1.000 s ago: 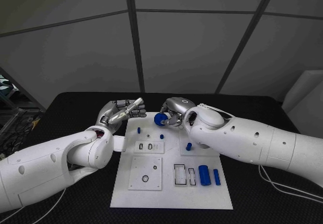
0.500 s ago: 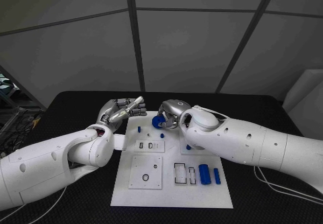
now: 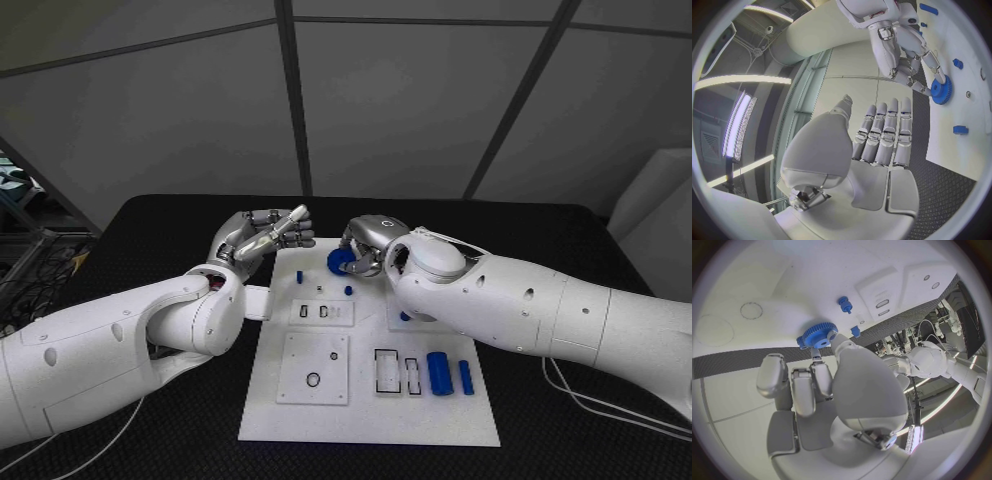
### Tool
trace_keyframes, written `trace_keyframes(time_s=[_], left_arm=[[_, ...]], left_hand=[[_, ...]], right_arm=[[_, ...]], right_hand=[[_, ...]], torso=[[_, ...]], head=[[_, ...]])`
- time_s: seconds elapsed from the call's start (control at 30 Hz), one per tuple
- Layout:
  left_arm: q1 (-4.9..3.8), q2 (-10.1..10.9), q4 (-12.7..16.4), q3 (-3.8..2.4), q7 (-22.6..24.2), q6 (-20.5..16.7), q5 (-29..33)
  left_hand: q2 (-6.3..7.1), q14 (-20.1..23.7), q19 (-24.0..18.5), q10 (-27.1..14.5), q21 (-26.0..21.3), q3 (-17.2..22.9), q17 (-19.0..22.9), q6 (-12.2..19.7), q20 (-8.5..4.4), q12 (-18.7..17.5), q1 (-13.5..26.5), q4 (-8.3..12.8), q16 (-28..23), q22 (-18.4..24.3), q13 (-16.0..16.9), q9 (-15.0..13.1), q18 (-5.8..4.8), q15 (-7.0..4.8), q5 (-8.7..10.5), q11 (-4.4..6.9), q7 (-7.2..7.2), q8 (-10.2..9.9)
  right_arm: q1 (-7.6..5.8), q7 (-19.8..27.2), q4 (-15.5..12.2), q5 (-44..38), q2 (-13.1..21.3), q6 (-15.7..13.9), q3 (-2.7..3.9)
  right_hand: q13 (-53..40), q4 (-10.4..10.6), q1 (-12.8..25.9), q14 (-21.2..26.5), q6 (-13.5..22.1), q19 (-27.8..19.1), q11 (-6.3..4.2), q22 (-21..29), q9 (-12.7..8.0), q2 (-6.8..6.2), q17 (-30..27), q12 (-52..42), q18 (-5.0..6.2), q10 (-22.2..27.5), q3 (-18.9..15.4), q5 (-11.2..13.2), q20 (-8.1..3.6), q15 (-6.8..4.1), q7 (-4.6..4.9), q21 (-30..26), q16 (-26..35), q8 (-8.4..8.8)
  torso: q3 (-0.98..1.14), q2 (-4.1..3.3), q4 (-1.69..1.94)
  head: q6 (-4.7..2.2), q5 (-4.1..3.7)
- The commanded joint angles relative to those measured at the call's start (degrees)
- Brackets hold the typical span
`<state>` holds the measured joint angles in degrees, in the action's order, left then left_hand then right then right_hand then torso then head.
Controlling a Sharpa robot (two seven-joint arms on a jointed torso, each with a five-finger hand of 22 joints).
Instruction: Assemble the parts on the task board
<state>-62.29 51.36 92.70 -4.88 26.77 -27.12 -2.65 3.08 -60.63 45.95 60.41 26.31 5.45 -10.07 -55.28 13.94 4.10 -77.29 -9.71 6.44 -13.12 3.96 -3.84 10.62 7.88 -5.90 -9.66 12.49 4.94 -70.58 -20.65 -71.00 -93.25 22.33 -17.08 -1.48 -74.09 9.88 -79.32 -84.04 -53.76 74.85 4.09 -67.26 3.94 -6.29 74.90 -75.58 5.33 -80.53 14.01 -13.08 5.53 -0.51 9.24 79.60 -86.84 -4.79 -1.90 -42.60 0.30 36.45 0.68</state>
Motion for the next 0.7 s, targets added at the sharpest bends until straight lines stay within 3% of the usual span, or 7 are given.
trace_keyframes(time_s=[0.03,0.23,0.43,0.6,0.7], left_arm=[[-0.15,0.0,0.0,-0.06,0.0,0.2,-0.4],[-0.16,0.0,0.0,-0.06,0.0,0.1,-0.4],[-0.17,-0.1,0.0,-0.06,0.0,0.1,-0.4],[-0.17,-0.1,0.0,-0.06,-0.1,0.1,-0.4],[-0.17,-0.1,0.0,-0.06,-0.1,0.1,-0.4]], left_hand=[[-0.70,0.3,-0.3,-0.1,0.1,0.0,-0.1,-0.1,-0.07,-0.3,-0.1,0.5,-0.1,-0.1,-0.1,0.0,-0.42,-0.11,0.23,-0.38,0.43,-0.3],[-0.70,0.4,-0.4,-0.1,0.1,0.0,-0.1,0.0,-0.06,-0.3,-0.1,0.5,-0.2,-0.1,-0.1,0.0,-0.42,-0.10,0.24,-0.39,0.44,-0.3],[-0.65,0.4,-0.6,-0.5,0.2,-0.1,-0.2,0.3,0.02,-0.4,-0.1,0.7,-0.4,-0.1,-0.1,0.1,-0.40,-0.03,0.26,-0.53,0.61,-0.6],[-0.66,0.4,-0.6,-0.5,0.2,-0.1,-0.2,0.4,0.03,-0.5,-0.1,0.7,-0.4,-0.1,-0.1,0.1,-0.40,-0.02,0.26,-0.55,0.65,-0.6],[-0.66,0.4,-0.6,-0.5,0.2,-0.1,-0.2,0.4,0.03,-0.5,-0.1,0.7,-0.4,-0.1,-0.1,0.1,-0.40,-0.02,0.26,-0.55,0.65,-0.6]], right_arm=[[-0.13,-0.3,0.2,-0.6,0.0,1.2,0.03],[-0.12,0.3,0.2,-0.2,0.1,1.7,0.03],[-0.11,1.4,0.2,1.8,0.2,3.2,0.02],[-0.11,1.7,0.2,2.7,0.4,3.7,0.02],[-0.11,1.8,0.4,3.4,0.5,4.0,0.02]], right_hand=[[0.3,-0.1,0.5,-4.0,1.2,0.0,0.25,0.1,-0.3,-1.32,5.6,0.3,-0.55,0.5,-0.2,0.1,0.66,0.57,0.28,-0.4,0.2,0.85],[0.2,1.5,3.0,-4.0,1.4,0.0,0.48,0.0,-0.1,-1.91,5.8,0.2,-0.51,0.5,-1.3,-2.3,1.09,0.86,0.43,-0.4,0.1,0.95],[0.0,4.6,6.5,-4.1,1.1,0.0,0.48,-0.1,0.0,-0.76,6.0,0.1,-0.51,0.5,-1.8,-7.7,1.17,0.89,0.37,-0.4,0.0,0.85],[-0.5,6.4,8.6,-4.1,0.5,0.1,0.40,-0.2,0.1,0.34,6.2,-0.4,-0.53,0.3,-1.7,-10.1,1.15,0.83,0.25,-0.3,-0.1,0.68],[-0.6,6.5,9.2,-4.1,0.3,0.2,0.34,-0.3,0.1,0.34,6.3,-0.6,-0.54,0.2,-1.6,-11.3,1.11,0.79,0.20,-0.2,-0.1,0.69]], torso=[[0.03,0.01,-0.06],[0.04,-0.01,-0.07],[0.02,-0.01,-0.04],[0.03,0.00,-0.05],[0.03,0.00,-0.07]], head=[[0.11,0.22],[0.13,0.18],[0.19,0.09],[0.28,0.09],[0.28,0.08]])
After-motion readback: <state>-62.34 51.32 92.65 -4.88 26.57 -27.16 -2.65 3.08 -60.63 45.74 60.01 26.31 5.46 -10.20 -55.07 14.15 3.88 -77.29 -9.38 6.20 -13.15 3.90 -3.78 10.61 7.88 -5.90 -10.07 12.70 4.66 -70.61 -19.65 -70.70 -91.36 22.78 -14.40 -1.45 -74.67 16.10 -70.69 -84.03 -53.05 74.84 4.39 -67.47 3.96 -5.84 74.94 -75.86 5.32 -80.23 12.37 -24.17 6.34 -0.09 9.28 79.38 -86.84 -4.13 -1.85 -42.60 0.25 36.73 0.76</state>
